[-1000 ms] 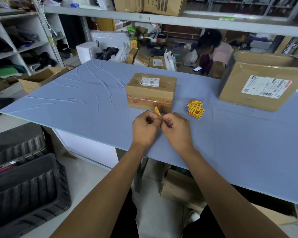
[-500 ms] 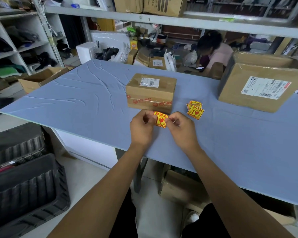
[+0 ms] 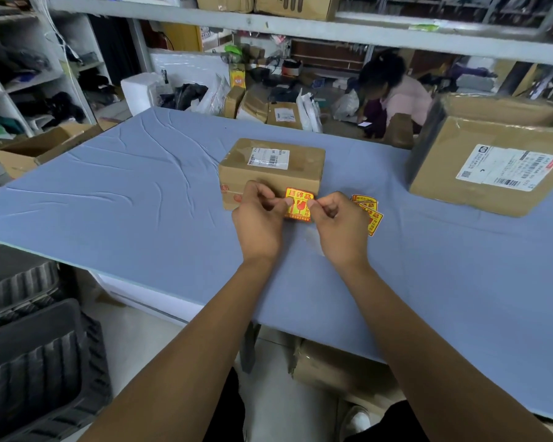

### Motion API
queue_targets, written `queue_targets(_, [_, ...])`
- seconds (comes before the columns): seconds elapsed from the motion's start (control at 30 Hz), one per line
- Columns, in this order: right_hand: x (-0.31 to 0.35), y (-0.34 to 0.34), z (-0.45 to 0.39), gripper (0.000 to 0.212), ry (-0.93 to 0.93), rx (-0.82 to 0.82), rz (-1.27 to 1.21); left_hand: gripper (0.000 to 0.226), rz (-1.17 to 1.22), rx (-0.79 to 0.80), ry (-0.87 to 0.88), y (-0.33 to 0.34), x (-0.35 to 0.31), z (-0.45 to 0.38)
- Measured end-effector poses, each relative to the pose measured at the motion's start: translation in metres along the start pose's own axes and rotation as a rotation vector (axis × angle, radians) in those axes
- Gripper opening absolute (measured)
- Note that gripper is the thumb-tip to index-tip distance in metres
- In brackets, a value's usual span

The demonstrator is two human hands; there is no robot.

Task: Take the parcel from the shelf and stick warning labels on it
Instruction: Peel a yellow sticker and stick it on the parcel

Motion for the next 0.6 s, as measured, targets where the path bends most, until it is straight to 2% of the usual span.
queue_targets(0.3, [-0.003, 0.01, -0.005, 0.021, 0.014, -0.099, -0.037, 0.03, -0.092, -0.031, 0.015, 0.003, 0.001, -0.007])
queue_targets(0.6, [-0.005, 0.012, -0.004, 0.021, 0.043, -0.08, -0.03, 0.03, -0.212, 0.009, 0.038, 0.003, -0.003, -0.013])
Point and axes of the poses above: each hand's wrist, its own z-axis away from the middle knuckle, its own y-axis out of the palm, x = y × z, the point moved 4 cm from there along -z, towards the middle knuckle, and after that the axes turned 7 degrees about y, right-handed, at the moved point
